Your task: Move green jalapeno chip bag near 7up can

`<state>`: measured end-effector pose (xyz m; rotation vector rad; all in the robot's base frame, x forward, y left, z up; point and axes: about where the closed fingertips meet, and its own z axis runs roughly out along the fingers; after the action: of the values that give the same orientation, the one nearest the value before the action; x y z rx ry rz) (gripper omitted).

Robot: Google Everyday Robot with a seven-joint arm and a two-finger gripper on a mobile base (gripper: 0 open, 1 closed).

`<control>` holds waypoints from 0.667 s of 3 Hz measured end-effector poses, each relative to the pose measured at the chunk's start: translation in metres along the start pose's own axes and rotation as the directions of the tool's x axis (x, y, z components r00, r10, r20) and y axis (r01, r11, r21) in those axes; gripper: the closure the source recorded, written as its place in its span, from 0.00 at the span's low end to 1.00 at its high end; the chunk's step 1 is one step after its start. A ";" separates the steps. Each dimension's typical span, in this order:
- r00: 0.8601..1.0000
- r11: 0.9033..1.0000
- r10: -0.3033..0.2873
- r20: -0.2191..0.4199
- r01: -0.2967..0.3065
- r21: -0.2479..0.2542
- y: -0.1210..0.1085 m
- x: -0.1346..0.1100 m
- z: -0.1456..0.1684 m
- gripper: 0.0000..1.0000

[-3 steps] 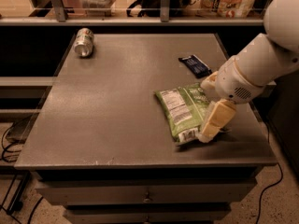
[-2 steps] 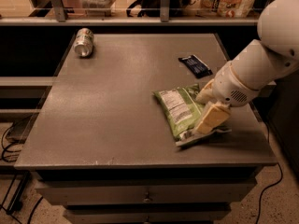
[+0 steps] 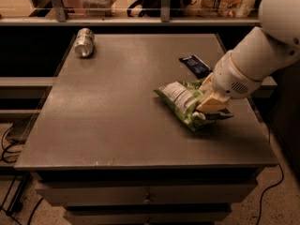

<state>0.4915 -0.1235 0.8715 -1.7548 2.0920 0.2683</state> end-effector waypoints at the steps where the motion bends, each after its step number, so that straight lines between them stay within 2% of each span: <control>1: 0.997 0.996 -0.070 0.017 0.069 0.057 -0.008 -0.028 -0.028 1.00; 2: 0.988 0.984 -0.151 0.031 0.147 0.103 -0.024 -0.067 -0.043 1.00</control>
Offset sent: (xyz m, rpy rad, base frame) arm 0.0496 0.0734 0.1084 -0.0030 -0.2475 0.1694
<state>0.5165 -0.0845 0.9413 -1.8202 1.9011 0.1499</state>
